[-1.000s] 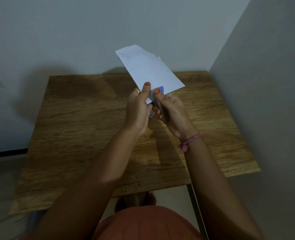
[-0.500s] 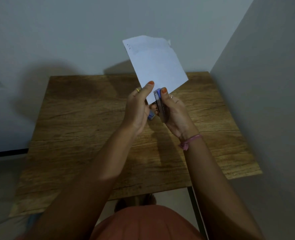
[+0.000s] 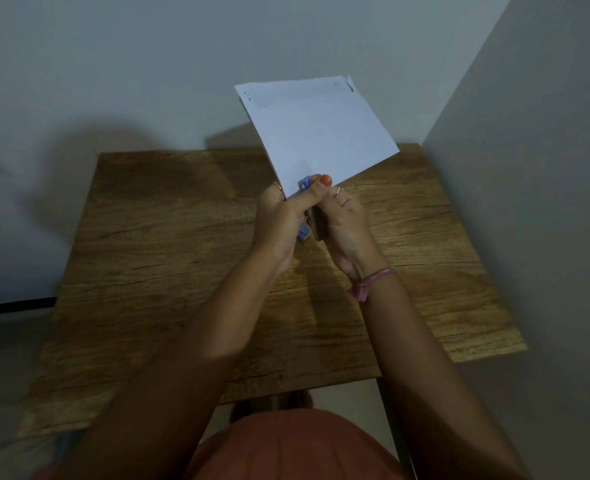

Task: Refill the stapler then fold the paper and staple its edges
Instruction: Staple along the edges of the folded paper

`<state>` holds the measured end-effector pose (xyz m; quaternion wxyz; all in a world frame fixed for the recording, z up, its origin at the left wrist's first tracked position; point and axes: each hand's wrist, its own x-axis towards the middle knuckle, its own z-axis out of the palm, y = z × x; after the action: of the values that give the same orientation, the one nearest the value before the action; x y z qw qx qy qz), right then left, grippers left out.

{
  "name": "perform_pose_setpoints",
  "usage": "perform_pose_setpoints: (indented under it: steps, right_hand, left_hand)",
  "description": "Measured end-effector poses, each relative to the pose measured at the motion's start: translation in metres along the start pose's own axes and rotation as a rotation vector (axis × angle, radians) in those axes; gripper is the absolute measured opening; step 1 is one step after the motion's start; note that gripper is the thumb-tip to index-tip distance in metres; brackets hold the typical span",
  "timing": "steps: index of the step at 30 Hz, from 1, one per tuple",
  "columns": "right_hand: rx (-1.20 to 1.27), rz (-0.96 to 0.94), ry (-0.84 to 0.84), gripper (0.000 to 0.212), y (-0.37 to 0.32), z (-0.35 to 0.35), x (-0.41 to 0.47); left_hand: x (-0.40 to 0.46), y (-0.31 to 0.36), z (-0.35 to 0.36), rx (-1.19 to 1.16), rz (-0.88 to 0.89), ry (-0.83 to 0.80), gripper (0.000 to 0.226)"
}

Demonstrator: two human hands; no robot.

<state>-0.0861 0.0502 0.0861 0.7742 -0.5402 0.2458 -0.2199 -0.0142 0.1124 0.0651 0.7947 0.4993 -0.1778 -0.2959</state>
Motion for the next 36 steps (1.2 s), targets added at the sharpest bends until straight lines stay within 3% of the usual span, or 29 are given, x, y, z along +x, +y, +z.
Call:
perform_pose_setpoints:
  steps: [4,11,17,24,30,36]
  right_hand:
    - [0.028,-0.010,0.023,0.044,0.003,0.000,0.003]
    - [0.064,-0.027,0.001,0.017,0.007,0.000,0.008]
    - [0.143,-0.028,-0.019,0.017,0.008,0.005,0.011]
    - [0.044,0.036,-0.107,0.024,0.002,-0.006,0.012]
    - [-0.095,0.178,-0.168,0.043,-0.007,-0.015,0.011]
    - [-0.076,0.140,-0.170,0.048,-0.006,-0.017,0.006]
  left_hand:
    - [0.002,0.002,0.004,-0.077,0.028,-0.012,0.019]
    - [0.002,0.002,0.008,-0.139,0.039,0.019,0.014]
    - [0.003,0.004,0.008,-0.147,0.030,0.053,0.014]
    - [0.007,0.011,-0.010,-0.053,-0.080,-0.160,0.021]
    - [0.006,0.013,-0.011,0.018,-0.138,-0.063,0.022]
    - [0.007,0.009,-0.008,-0.070,-0.104,0.004,0.017]
